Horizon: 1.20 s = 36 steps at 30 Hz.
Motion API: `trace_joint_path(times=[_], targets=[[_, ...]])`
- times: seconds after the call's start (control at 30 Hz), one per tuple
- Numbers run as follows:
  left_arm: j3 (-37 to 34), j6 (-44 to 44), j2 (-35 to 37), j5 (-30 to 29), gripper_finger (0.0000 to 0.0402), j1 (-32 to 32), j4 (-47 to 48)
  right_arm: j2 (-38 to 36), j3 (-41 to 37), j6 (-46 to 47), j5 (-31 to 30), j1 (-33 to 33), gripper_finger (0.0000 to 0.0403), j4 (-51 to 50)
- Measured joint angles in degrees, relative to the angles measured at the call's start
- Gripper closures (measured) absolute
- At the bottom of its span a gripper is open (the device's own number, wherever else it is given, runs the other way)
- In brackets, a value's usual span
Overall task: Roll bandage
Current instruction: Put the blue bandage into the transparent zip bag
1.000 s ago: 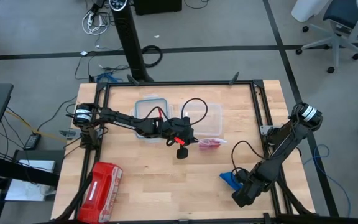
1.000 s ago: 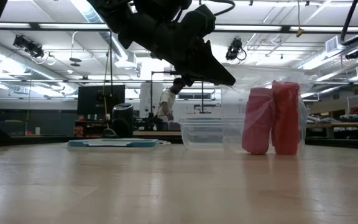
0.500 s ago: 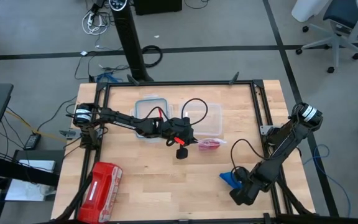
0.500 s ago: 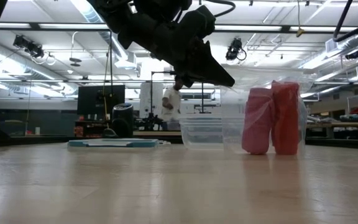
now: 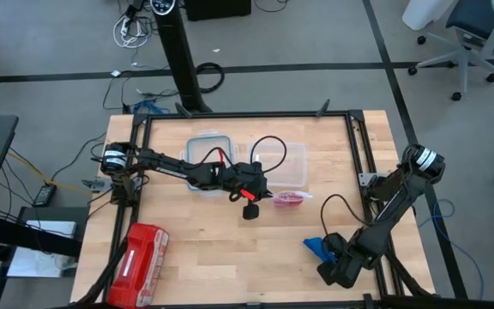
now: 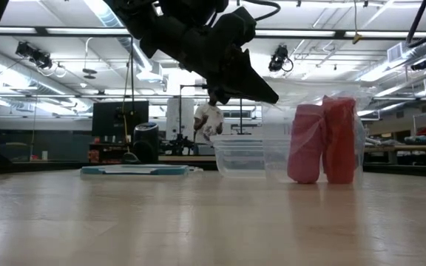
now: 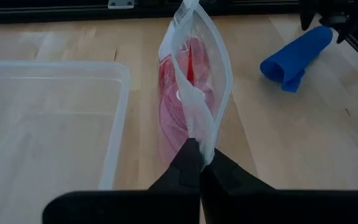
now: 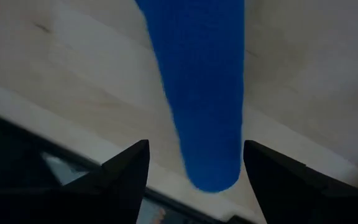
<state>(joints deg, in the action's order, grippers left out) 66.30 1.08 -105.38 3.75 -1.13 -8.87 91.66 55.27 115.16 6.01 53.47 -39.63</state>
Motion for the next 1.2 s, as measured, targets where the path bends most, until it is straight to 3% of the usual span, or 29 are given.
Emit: trace_joint_path(times=[0.2,0.43,0.57,0.73,0.93,1.07,1.2], targets=[[0.0,0.0,0.0,0.2,0.0401,0.0,1.0,6.0,0.0,-3.6,5.0,-0.4,0.0145,1.9],[0.0,0.1,0.0,0.2,0.0401,0.0,0.8,8.9,0.2,-3.5,6.2,-0.1,0.0153,1.8],[0.0,0.2,0.0,0.2,0.0401,0.1,0.5,8.4,0.2,-4.5,5.6,0.1,0.0193,1.1],[0.0,0.2,0.0,0.2,0.0401,0.1,0.4,8.3,0.1,-6.6,5.3,0.2,0.0278,0.2],[0.0,-0.6,0.0,2.4,0.0401,0.1,0.6,7.0,0.0,-8.6,3.9,0.4,0.0279,-0.5],[0.1,-1.6,0.0,6.5,0.0401,0.5,1.2,4.9,2.8,-10.9,2.8,-0.3,0.0279,-10.3],[1.2,-2.1,0.0,7.7,0.0401,1.6,3.3,3.9,9.4,-16.5,3.9,-2.8,0.0277,-26.8]])
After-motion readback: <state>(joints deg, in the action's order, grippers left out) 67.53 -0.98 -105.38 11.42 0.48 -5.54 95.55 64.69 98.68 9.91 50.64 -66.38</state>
